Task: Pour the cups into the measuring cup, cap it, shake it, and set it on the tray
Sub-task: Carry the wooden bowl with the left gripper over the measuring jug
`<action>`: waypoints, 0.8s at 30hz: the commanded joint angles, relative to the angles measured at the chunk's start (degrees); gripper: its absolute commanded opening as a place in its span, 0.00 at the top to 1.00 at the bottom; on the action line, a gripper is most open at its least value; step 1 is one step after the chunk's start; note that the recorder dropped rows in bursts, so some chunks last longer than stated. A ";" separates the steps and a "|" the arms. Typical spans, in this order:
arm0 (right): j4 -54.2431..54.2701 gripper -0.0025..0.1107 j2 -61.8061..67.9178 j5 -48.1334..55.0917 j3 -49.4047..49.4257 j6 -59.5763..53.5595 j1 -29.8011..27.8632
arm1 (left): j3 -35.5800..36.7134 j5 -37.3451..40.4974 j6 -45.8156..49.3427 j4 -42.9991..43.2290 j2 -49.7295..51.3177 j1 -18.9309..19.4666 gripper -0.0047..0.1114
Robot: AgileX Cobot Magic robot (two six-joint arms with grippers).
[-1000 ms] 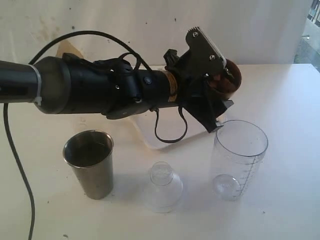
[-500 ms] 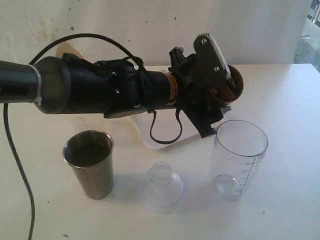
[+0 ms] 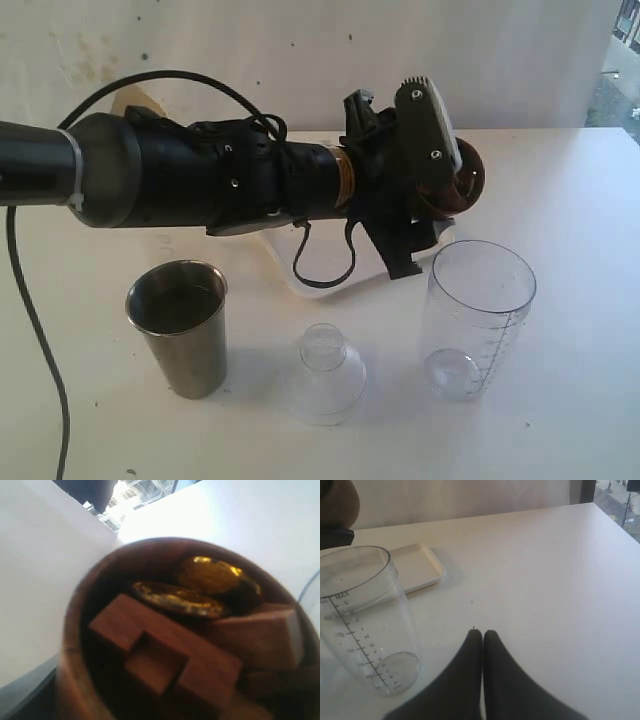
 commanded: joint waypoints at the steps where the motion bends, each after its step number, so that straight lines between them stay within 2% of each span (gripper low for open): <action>1: -0.28 0.98 -0.29 -0.11 0.31 0.17 -0.28 | -0.54 -1.01 4.13 0.11 -0.46 -0.21 0.96; 11: -0.28 0.98 -0.29 -0.11 0.31 0.17 -0.28 | -3.81 -2.45 1.52 -0.02 -1.02 -1.02 0.96; 14: -0.28 0.98 -0.29 -0.11 0.31 0.17 -0.28 | -3.81 -2.04 1.52 -0.02 -1.02 -2.76 0.96; 19: -0.28 0.98 -0.29 -0.11 0.31 0.17 -0.28 | -3.81 0.98 8.00 1.85 -1.02 -4.07 0.96; 24: -0.28 0.98 -0.29 -0.11 0.31 0.17 -0.28 | -3.81 2.95 8.01 1.85 -1.02 -4.07 0.96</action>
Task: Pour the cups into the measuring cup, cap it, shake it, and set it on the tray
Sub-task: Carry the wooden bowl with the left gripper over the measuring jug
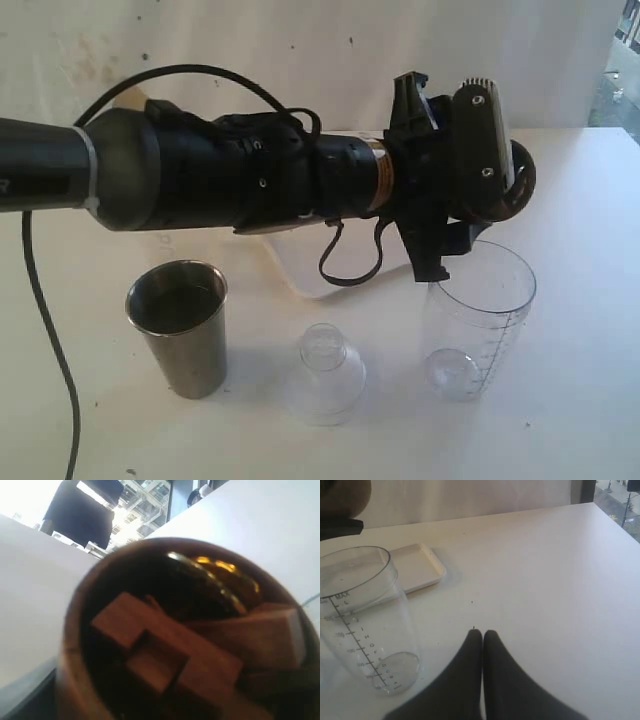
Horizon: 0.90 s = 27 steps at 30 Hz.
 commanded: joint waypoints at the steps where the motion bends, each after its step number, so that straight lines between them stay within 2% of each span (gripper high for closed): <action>1: -0.28 0.98 -0.29 -0.11 0.31 0.06 -0.28 | -0.48 1.35 0.36 0.07 -0.91 -0.10 0.96; 20: -0.28 0.98 -0.29 -0.11 0.31 0.06 -0.28 | -0.48 4.61 5.71 0.35 -0.91 -0.20 0.96; 27: -0.28 0.98 -0.29 -0.11 0.31 0.06 -0.28 | -0.48 4.77 5.91 0.35 -1.00 -1.75 0.96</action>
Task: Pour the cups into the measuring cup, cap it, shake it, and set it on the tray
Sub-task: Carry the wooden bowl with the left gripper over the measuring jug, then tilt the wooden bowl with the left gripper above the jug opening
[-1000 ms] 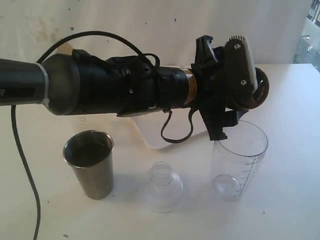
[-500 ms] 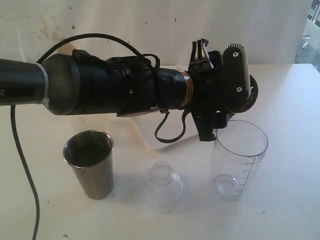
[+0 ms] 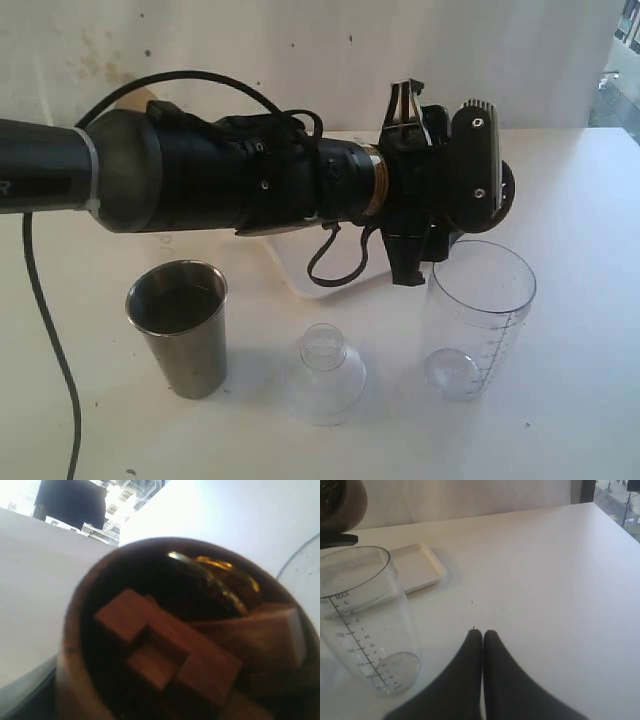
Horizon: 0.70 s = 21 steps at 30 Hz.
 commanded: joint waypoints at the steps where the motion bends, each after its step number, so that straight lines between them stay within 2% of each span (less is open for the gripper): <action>1: -0.28 0.98 -0.29 -0.11 0.31 0.06 -0.28 | -0.48 -0.79 0.69 0.45 -1.00 -1.31 0.96; 14: -0.28 0.98 -0.29 -0.11 0.31 0.06 -0.28 | -0.48 -0.38 8.98 1.42 -1.00 -1.41 0.96; 21: -0.28 0.98 -0.29 -0.11 0.31 0.06 -0.28 | -0.48 -0.38 9.20 2.80 -1.00 -1.41 0.96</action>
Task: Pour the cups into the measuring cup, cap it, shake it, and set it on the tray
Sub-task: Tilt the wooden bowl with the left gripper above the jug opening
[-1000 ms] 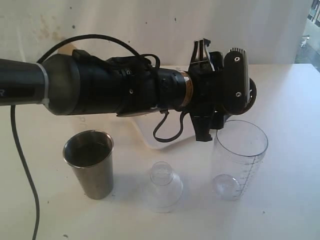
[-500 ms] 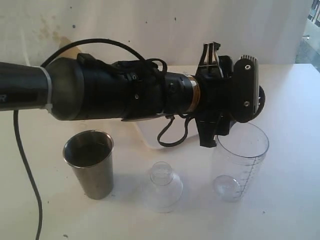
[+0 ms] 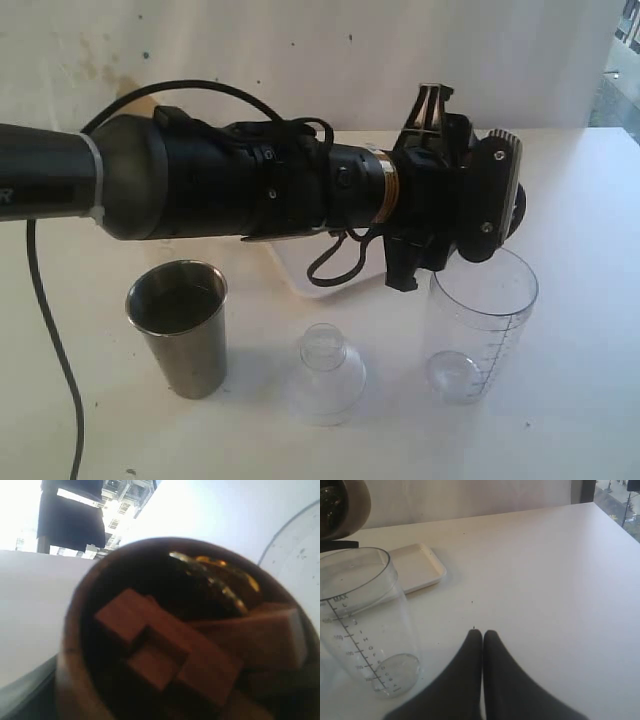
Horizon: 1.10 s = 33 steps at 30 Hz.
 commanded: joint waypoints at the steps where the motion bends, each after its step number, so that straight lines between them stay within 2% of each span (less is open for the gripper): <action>1: -0.28 0.98 -0.29 -0.11 0.31 0.06 -0.28 | -0.45 -0.64 0.16 0.49 -1.00 -0.30 0.96; 18: -0.28 0.98 -0.29 -0.11 0.31 0.06 -0.28 | -0.45 -0.26 0.26 2.72 -3.45 -0.68 0.96; 25: -0.28 0.98 -0.29 -0.11 0.31 0.22 -0.28 | -0.45 0.51 3.53 2.81 -3.45 -2.26 0.96; 33: -0.28 0.98 -0.29 -0.11 0.31 0.35 -0.28 | -0.45 1.75 7.97 2.81 -3.45 -2.39 0.96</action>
